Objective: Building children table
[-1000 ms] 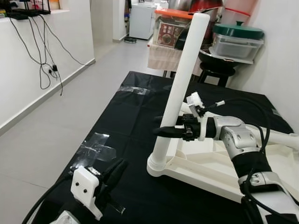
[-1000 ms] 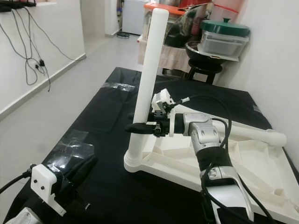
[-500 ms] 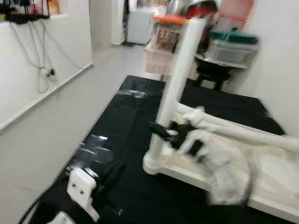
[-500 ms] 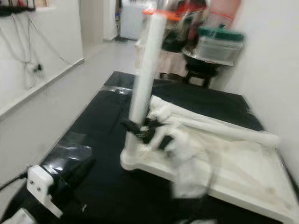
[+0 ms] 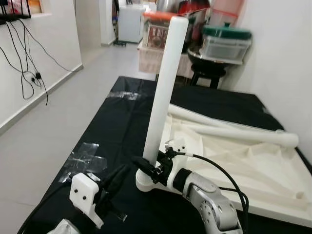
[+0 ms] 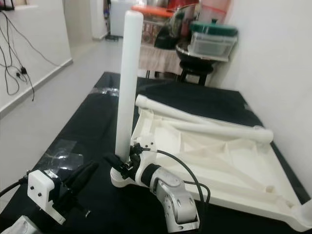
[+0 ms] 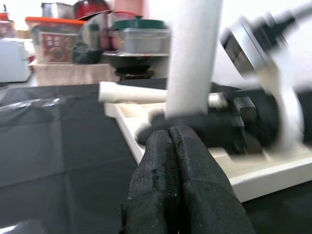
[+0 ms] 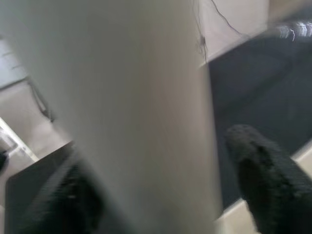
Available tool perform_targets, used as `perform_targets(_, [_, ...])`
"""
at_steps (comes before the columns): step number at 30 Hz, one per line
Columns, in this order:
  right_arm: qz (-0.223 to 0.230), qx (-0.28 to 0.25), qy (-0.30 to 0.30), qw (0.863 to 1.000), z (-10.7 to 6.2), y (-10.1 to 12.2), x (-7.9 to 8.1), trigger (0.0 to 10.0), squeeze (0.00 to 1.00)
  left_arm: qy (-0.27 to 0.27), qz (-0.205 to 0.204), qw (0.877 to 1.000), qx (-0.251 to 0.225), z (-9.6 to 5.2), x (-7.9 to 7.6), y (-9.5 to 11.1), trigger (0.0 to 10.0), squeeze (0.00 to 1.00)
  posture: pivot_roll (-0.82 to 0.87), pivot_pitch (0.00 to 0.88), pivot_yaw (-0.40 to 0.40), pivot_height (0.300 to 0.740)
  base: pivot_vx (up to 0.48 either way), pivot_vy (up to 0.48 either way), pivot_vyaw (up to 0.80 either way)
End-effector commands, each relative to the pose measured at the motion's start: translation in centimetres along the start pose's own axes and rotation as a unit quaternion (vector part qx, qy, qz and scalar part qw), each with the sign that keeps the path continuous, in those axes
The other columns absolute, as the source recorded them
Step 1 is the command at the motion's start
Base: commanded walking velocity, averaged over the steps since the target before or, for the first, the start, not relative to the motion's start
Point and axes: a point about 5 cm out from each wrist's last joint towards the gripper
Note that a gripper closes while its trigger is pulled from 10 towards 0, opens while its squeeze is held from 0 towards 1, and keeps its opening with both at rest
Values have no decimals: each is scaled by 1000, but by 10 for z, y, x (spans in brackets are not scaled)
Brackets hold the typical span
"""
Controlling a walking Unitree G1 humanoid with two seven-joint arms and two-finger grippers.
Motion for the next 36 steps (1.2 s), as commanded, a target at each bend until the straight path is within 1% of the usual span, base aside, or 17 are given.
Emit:
perform_targets(1, [-25,-21,20,999,-3,15,-10,10000,1000,-4,-3,1000,7,0,-2,-3,10000,0,5,13,-119,740,0,0,0])
perform_targets(3, [-46,-18,44,998,-5,22,-15,10000,1000,-5,-4,1000,7,0,-3,-3,10000,0,5,13,-119,740,0,0,0])
perform_targets(4, [-75,-12,80,994,-7,32,-24,10000,918,-5,-4,1000,6,1,-3,-3,10000,0,4,5,-122,740,0,0,0])
perform_targets(5, [-102,-4,105,989,-7,42,-36,10000,12,-5,-4,1000,6,1,-3,-4,10000,0,7,2,-123,740,0,0,0])
perform_targets(6, [-102,-4,105,989,-7,42,-36,10000,12,-5,-4,1000,6,1,-3,-4,10000,0,7,2,-123,740,0,0,0])
perform_targets(7, [-118,1,129,985,-5,56,-48,10000,0,-5,-4,1000,6,2,-3,-4,10000,0,19,0,-129,740,0,0,0])
perform_targets(9, [-125,10,153,980,-4,67,-57,10000,0,-4,-3,1000,7,2,-4,-4,10000,0,26,0,-128,740,0,0,0])
perform_targets(12, [-130,27,187,973,-3,76,-63,10000,0,-3,-1,1000,7,2,-4,-5,10000,0,36,0,-134,740,0,0,0])
perform_targets(13, [-133,41,206,969,-3,77,-64,10000,0,-3,-1,1000,8,2,-4,-5,10000,0,36,0,-134,740,0,0,0])
perform_targets(22, [-128,52,233,963,1,83,-68,10000,0,-2,0,1000,9,1,-5,-5,10000,0,45,0,-137,740,0,0,0])
perform_targets(23, [-119,51,247,960,-1,83,-70,0,0,-2,0,1000,10,1,-5,-5,10000,0,45,0,-136,740,0,0,0])
perform_targets(24, [-119,51,247,960,-1,83,-70,0,0,-2,0,1000,10,1,-5,-5,10000,0,45,0,-136,740,0,0,0])
perform_targets(25, [-115,51,257,958,-2,82,-70,1294,0,-2,-1,1000,10,1,-5,-6,10000,0,44,0,-134,740,0,0,0])
perform_targets(26, [-115,51,257,958,-2,82,-70,1294,0,-2,-1,1000,10,1,-5,-6,10000,0,44,0,-134,740,0,0,0])
perform_targets(27, [-113,51,267,956,-5,80,-72,0,0,-2,-2,1000,10,1,-5,-6,10000,0,38,0,-128,740,0,0,0])
perform_targets(31, [-110,47,269,956,-13,77,-78,0,0,-5,-3,1000,11,1,-6,-6,10000,0,32,0,-125,740,0,0,0])
perform_targets(36, [-113,18,200,973,-42,71,-92,0,0,-6,-6,1000,11,0,-5,-6,10000,0,18,0,-122,740,0,0,0])
Point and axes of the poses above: a point about 5 cm out from each wrist's last joint towards the gripper, its own z axis pointing out of the wrist towards the gripper, its own y axis along the axis of the wrist's last joint, x = y × z, and after that the axes turned 1 degree about z, right-handed
